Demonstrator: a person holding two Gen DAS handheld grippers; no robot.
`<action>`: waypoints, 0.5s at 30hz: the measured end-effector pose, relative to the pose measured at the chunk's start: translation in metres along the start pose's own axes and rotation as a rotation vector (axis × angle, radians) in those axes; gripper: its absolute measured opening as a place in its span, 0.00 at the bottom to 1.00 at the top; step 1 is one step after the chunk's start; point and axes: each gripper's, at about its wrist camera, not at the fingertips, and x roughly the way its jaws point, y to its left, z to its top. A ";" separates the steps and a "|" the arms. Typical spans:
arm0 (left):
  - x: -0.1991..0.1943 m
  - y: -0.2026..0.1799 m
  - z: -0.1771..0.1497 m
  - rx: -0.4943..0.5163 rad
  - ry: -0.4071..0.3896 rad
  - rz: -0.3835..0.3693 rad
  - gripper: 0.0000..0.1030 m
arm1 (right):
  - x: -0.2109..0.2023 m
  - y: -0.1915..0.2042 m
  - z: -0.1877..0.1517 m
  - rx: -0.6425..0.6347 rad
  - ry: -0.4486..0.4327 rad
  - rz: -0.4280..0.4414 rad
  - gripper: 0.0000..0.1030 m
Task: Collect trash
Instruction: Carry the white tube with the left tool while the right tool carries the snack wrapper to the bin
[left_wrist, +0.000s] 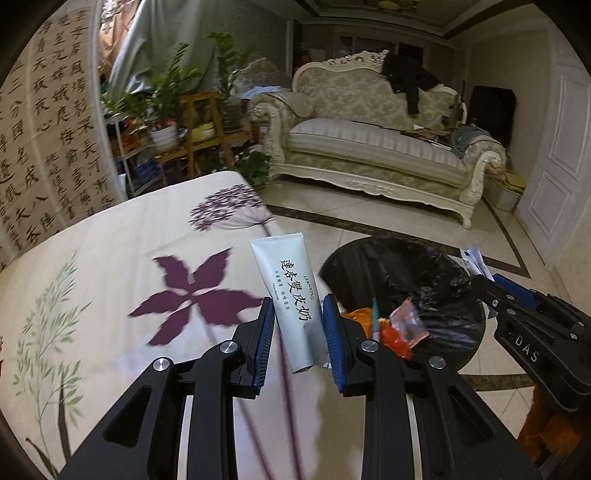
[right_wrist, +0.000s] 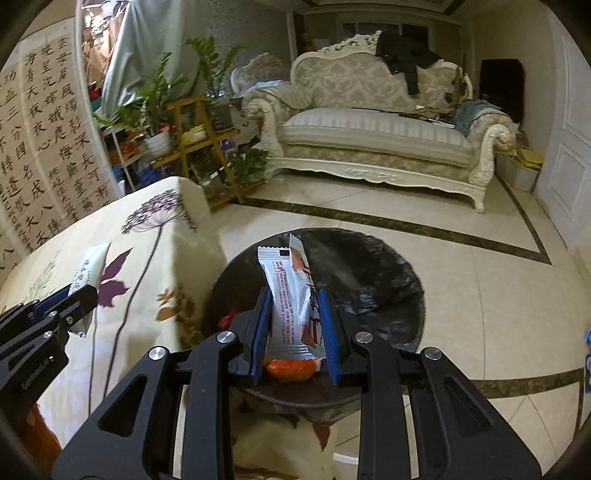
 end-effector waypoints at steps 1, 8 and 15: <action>0.004 -0.002 0.003 0.004 0.004 -0.006 0.27 | 0.002 -0.003 0.001 0.004 -0.001 -0.003 0.25; 0.028 -0.025 0.012 0.043 0.017 -0.018 0.27 | 0.019 -0.013 0.006 0.022 0.000 -0.024 0.25; 0.051 -0.039 0.024 0.080 0.031 -0.006 0.28 | 0.035 -0.018 0.009 0.040 0.009 -0.033 0.25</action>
